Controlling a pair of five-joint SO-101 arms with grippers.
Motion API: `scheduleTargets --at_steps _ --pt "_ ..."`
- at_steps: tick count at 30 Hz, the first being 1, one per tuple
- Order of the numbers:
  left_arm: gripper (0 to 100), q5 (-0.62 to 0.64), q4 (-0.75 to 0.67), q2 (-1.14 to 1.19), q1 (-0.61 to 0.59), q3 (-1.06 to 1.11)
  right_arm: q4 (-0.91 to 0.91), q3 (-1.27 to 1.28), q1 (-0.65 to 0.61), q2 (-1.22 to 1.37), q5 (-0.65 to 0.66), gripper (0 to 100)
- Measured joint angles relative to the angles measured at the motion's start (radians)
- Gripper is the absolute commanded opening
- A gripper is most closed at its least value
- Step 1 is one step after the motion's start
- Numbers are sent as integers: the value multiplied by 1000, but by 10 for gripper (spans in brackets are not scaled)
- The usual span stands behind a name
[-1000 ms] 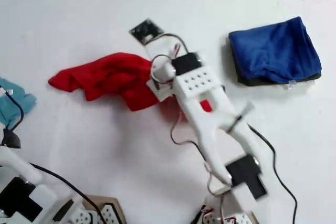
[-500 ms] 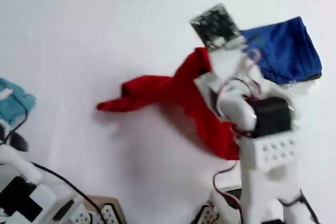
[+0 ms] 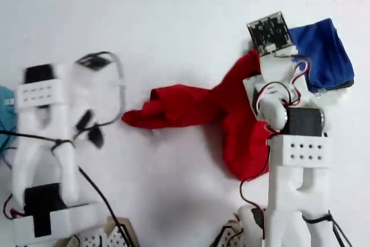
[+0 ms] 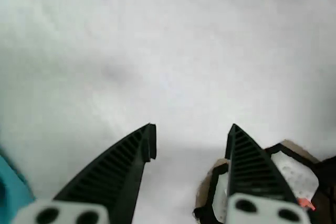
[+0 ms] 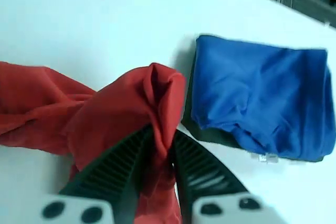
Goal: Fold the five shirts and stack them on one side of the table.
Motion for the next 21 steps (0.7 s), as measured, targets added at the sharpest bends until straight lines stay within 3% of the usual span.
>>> scheduleTargets --at_steps 5,10,16,21 --pt "265 91 -133 0 133 11 -81 80 34 2 0 19" --pt "280 110 -284 0 244 160 -132 86 43 0 0 19" --pt "281 230 -525 21 259 270 -135 87 43 2 0 19" --pt "279 290 -583 196 261 212 -135 97 43 2 0 19"
